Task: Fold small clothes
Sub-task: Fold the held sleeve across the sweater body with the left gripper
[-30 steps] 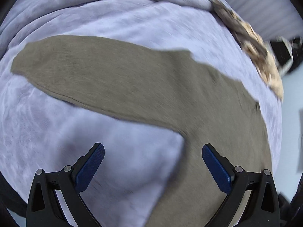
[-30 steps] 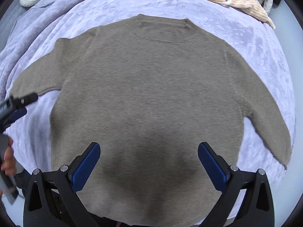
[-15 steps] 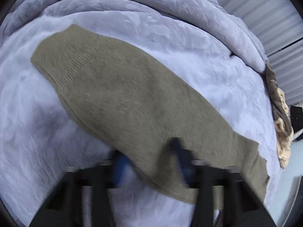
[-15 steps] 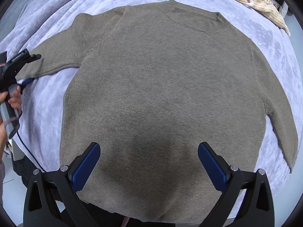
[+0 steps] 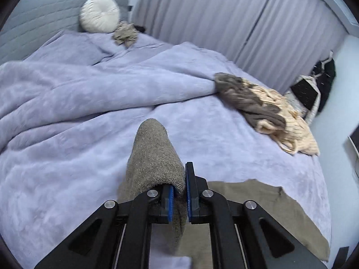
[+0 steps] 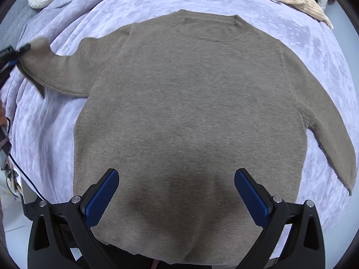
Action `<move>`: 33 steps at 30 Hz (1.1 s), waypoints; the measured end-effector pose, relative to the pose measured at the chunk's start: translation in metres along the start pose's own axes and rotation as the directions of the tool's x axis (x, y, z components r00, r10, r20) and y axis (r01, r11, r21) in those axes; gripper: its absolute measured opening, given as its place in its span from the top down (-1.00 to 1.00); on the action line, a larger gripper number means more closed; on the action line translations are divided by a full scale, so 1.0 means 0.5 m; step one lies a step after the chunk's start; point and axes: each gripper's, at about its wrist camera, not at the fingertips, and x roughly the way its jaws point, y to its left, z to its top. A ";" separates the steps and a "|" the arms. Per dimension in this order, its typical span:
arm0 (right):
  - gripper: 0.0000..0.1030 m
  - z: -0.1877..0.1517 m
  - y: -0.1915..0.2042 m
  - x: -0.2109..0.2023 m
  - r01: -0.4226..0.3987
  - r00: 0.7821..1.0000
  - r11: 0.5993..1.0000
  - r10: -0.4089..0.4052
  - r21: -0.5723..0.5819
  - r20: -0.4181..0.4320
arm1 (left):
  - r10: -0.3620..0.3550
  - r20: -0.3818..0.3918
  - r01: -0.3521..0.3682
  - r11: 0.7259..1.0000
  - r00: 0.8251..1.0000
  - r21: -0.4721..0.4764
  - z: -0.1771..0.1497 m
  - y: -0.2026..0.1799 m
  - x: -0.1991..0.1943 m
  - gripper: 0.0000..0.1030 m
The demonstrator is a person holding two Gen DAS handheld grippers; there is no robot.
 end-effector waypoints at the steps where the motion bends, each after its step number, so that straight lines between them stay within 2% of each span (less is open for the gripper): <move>1: -1.00 -0.002 -0.018 -0.005 0.001 1.000 1.000 -0.001 0.017 0.009 | -0.035 -0.002 0.035 0.999 0.999 0.034 0.002 -0.047 0.008 0.81; 3: -1.00 -0.009 -0.056 -0.014 0.004 1.000 0.999 -0.005 0.054 0.023 | -0.096 -0.022 0.097 0.989 0.995 0.107 -0.005 -0.142 0.027 0.81; 6: -1.00 -0.017 -0.114 -0.018 0.012 1.000 0.993 -0.015 0.114 0.027 | -0.159 -0.113 0.180 0.962 0.981 0.207 -0.052 -0.280 0.080 0.81; 8: -1.00 -0.026 -0.158 -0.013 0.013 1.000 0.986 -0.017 0.165 0.019 | -0.171 -0.195 0.220 0.939 0.966 0.264 -0.106 -0.354 0.129 0.80; 11: -0.99 -0.046 -0.218 0.003 0.022 1.000 0.972 -0.022 0.233 -0.002 | -0.100 -0.314 0.215 0.910 0.944 0.356 -0.203 -0.434 0.195 0.80; 14: -0.99 -0.064 -0.266 0.019 0.034 0.999 0.959 -0.028 0.282 -0.027 | -0.008 -0.412 0.194 0.891 0.911 0.411 -0.280 -0.458 0.243 0.79; 15: -0.99 -0.068 -0.279 0.025 0.037 0.999 0.955 -0.027 0.296 -0.036 | 0.006 -0.414 0.185 0.889 0.910 0.420 -0.297 -0.458 0.236 0.79; 17: -0.99 -0.071 -0.293 0.030 0.041 0.999 0.951 -0.029 0.305 -0.043 | 0.032 -0.403 0.160 0.887 0.915 0.433 -0.311 -0.448 0.214 0.13; 18: -0.99 -0.068 -0.296 0.031 0.042 0.999 0.952 -0.031 0.304 -0.042 | 0.047 -0.387 0.138 0.889 0.921 0.436 -0.307 -0.442 0.199 -0.60; 19: -0.99 -0.061 -0.297 0.030 0.045 0.999 0.954 -0.036 0.296 -0.038 | 0.055 -0.353 0.114 0.891 0.934 0.440 -0.299 -0.429 0.181 -0.74; 21: -0.99 -0.043 -0.290 0.026 0.048 0.999 0.960 -0.043 0.275 -0.024 | 0.062 -0.307 0.089 0.886 0.950 0.455 -0.275 -0.405 0.142 -0.74; 24: -1.00 0.016 -0.256 0.012 0.058 0.997 0.979 -0.066 0.197 0.035 | 0.076 -0.296 0.061 0.902 0.952 0.427 -0.223 -0.333 0.127 -0.74; 27: -1.00 0.083 -0.194 0.003 0.081 0.990 0.995 -0.088 0.061 0.110 | 0.096 -0.346 0.013 0.954 0.933 0.299 -0.158 -0.219 0.167 -0.74; 30: -1.00 0.163 -0.092 0.015 0.126 0.976 0.982 -0.098 -0.139 0.193 | 0.143 -0.398 -0.081 0.982 0.906 0.169 -0.128 -0.103 0.224 -0.74; 33: -1.00 0.209 -0.011 0.048 0.196 0.958 0.932 -0.116 -0.303 0.262 | 0.066 -0.502 -0.058 0.998 0.862 0.031 -0.134 -0.037 0.291 -0.74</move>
